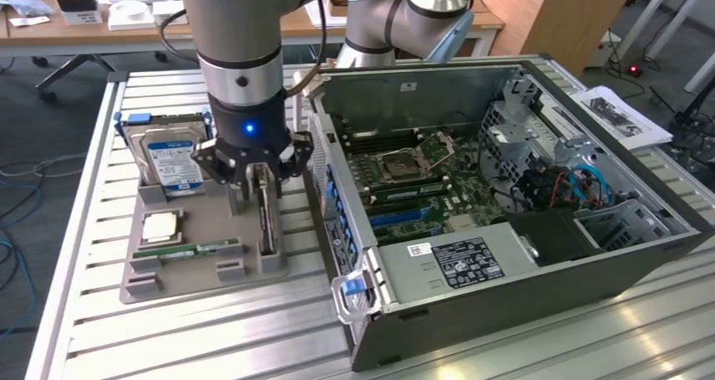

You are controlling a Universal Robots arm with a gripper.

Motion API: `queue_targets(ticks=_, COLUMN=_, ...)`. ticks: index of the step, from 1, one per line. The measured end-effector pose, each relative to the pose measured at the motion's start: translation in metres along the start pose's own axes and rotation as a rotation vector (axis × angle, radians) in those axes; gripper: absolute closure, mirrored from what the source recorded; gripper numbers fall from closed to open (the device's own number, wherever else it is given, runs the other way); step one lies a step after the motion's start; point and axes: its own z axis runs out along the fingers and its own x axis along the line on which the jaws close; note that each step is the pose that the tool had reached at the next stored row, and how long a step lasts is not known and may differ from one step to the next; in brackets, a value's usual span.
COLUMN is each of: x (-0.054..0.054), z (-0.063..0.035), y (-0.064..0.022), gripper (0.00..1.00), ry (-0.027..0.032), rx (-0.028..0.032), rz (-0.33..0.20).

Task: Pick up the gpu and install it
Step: 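Pick up the gpu and move the gpu toward the slot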

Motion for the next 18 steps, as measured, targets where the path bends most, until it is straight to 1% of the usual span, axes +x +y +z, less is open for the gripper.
queue_targets(ticks=18, x=0.001, z=0.0254, y=-0.0013, gripper=0.51, ry=0.0001, rx=0.0001, rz=0.0)
